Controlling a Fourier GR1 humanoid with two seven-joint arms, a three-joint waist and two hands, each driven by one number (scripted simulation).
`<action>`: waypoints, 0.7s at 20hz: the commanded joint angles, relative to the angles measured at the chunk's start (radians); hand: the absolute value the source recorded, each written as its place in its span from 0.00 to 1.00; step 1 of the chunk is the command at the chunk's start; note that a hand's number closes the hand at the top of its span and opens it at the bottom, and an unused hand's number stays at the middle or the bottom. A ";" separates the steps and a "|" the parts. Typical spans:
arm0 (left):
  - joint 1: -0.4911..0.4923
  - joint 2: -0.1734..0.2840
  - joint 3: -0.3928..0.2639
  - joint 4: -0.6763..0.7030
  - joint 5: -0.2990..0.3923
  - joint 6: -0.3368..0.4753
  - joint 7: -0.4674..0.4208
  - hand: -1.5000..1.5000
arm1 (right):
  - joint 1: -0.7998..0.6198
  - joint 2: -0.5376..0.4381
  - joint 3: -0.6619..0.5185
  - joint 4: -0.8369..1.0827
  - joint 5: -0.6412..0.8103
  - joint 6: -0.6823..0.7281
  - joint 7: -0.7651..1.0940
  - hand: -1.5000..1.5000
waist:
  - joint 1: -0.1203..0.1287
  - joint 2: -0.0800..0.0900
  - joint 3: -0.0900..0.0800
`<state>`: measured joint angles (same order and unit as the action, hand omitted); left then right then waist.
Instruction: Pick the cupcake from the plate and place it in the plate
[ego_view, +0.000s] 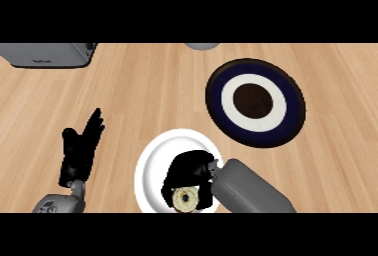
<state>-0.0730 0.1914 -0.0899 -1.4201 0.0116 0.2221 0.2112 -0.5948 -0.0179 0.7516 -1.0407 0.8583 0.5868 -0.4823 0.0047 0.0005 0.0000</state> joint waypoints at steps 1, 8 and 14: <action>-0.006 -0.028 -0.009 -0.007 -0.026 0.003 0.013 0.50 | -0.040 0.017 0.019 0.032 -0.027 -0.049 -0.018 1.00 | 0.006 0.001 0.000; 0.085 -0.003 0.015 -0.073 -0.004 -0.036 -0.007 0.50 | -0.016 0.018 -0.097 0.041 0.002 -0.203 -0.037 1.00 | 0.003 -0.001 0.000; 0.072 -0.004 0.023 -0.058 -0.012 -0.020 -0.002 0.50 | 0.029 -0.019 -0.212 -0.040 0.104 -0.515 0.264 1.00 | -0.029 -0.013 0.001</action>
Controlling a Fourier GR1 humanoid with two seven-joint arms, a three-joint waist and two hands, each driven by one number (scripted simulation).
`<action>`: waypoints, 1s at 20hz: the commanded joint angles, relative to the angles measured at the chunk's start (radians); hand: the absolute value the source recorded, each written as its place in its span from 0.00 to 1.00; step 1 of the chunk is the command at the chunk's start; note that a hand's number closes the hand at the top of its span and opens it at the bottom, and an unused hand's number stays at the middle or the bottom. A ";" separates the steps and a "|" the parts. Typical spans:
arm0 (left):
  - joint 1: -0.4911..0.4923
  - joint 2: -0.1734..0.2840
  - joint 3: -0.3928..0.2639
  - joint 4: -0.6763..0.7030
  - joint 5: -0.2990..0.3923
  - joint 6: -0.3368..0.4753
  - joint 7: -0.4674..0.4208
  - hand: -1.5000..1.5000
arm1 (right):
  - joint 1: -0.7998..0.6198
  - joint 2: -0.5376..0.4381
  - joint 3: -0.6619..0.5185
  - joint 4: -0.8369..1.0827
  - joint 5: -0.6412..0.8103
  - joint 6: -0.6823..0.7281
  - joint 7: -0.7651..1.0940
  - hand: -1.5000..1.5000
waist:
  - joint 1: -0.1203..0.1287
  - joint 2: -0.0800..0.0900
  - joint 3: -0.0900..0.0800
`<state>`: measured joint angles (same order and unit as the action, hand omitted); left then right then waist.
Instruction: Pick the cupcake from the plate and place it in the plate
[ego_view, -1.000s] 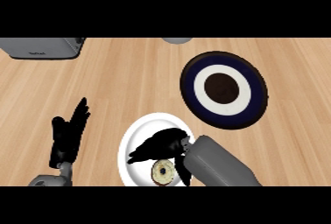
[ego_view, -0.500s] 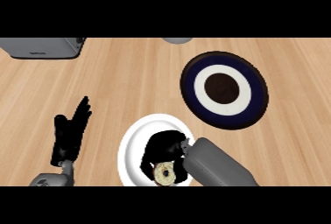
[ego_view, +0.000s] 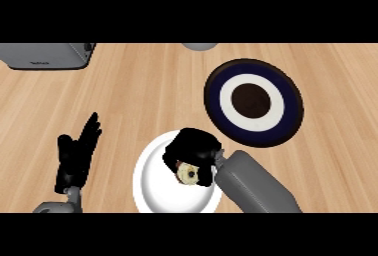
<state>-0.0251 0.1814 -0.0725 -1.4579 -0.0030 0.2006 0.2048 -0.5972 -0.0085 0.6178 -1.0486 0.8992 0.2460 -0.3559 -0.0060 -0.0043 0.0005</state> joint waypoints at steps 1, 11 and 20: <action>0.057 -0.001 0.008 -0.009 0.007 0.002 -0.021 0.50 | 0.041 0.008 -0.086 -0.036 0.099 -0.233 0.239 1.00 | -0.018 -0.011 0.000; 0.013 -0.019 -0.015 -0.045 -0.030 0.037 0.052 0.50 | 0.202 -0.019 -0.127 -0.475 0.243 -0.482 0.449 1.00 | -0.031 -0.010 0.000; -0.031 -0.023 0.030 0.069 -0.019 -0.017 -0.042 0.50 | 0.264 -0.045 -0.283 -0.607 0.249 -0.430 0.529 1.00 | 0.003 0.004 -0.001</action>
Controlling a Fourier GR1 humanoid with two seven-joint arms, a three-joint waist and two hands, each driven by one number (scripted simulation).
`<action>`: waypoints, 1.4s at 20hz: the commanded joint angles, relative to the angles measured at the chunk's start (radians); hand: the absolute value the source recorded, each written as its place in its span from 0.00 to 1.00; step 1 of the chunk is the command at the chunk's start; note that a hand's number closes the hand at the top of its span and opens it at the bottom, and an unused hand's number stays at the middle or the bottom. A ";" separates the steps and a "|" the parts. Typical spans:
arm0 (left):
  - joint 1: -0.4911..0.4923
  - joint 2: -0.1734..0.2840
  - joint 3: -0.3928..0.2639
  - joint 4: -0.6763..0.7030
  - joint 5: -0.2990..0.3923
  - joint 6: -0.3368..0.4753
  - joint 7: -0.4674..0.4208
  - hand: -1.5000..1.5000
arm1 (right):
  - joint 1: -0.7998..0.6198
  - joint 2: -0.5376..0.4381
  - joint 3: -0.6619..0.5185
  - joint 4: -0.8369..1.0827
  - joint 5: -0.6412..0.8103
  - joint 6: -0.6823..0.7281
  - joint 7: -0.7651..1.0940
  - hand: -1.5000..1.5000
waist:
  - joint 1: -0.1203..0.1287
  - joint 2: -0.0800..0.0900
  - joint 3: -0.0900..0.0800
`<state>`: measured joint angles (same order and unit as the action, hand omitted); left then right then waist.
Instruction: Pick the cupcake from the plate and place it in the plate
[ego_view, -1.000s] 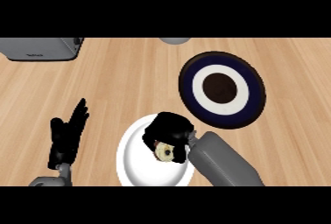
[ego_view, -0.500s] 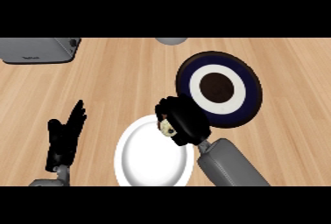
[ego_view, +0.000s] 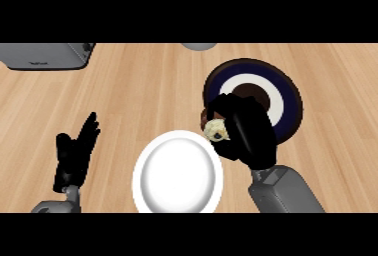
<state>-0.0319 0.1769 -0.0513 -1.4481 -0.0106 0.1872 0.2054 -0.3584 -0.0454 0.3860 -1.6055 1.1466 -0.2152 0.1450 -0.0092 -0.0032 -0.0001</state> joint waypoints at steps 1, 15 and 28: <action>0.009 0.035 0.035 -0.015 0.034 -0.063 -0.004 0.50 | -0.067 0.012 -0.111 0.058 -0.009 0.014 0.024 1.00 | 0.014 0.003 0.000; 0.005 -0.034 -0.004 -0.069 -0.029 -0.028 0.061 0.50 | -0.267 -0.081 -0.337 0.502 -0.064 -0.008 -0.127 1.00 | 0.023 0.006 0.000; -0.043 -0.059 0.016 0.038 -0.052 -0.014 0.001 0.50 | -0.440 -0.182 -0.404 0.965 -0.139 0.208 -0.329 0.00 | 0.025 0.009 0.000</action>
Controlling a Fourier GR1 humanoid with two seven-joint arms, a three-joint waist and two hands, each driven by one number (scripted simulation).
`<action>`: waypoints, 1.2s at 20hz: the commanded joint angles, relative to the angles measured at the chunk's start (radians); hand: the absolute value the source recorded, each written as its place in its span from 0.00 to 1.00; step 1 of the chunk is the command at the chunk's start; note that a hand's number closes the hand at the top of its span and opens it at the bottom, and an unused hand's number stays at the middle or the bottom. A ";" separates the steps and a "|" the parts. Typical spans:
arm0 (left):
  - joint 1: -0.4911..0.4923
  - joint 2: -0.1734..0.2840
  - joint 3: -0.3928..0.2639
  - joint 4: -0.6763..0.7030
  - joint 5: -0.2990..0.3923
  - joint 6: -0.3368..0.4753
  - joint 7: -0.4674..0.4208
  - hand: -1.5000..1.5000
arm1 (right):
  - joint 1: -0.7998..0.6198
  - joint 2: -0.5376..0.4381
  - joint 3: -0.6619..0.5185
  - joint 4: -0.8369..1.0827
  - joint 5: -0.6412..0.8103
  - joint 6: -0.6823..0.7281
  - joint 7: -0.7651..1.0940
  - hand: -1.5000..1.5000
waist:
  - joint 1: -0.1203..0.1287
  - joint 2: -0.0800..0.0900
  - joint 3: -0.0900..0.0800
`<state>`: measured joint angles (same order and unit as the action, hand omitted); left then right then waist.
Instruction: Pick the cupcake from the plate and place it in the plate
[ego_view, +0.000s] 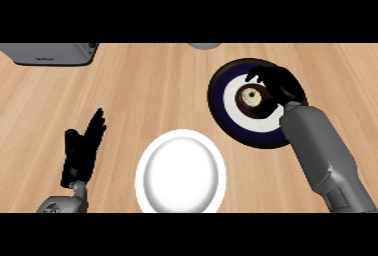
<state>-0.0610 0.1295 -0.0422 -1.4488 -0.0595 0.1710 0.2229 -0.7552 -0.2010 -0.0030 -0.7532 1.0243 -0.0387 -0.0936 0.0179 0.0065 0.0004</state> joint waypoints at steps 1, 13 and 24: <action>-0.033 -0.002 0.006 0.025 -0.019 0.009 0.002 0.50 | -0.041 -0.035 -0.024 0.121 -0.036 0.033 -0.152 0.00 | -0.003 -0.001 0.000; 0.046 0.007 0.027 0.011 0.025 -0.035 -0.061 0.50 | -0.027 -0.008 -0.345 0.023 -0.537 0.264 -0.457 0.00 | -0.015 -0.006 0.000; 0.017 0.018 0.029 -0.050 0.006 -0.048 0.024 0.50 | -0.017 -0.123 -0.346 0.249 -0.586 0.367 -0.688 0.00 | 0.001 -0.001 0.001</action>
<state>-0.0629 0.1248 -0.0252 -1.4505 -0.0690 0.1536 0.2297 -0.7688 -0.3067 -0.3488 -0.5930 0.4463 0.3280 -0.6876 0.0111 0.0035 0.0005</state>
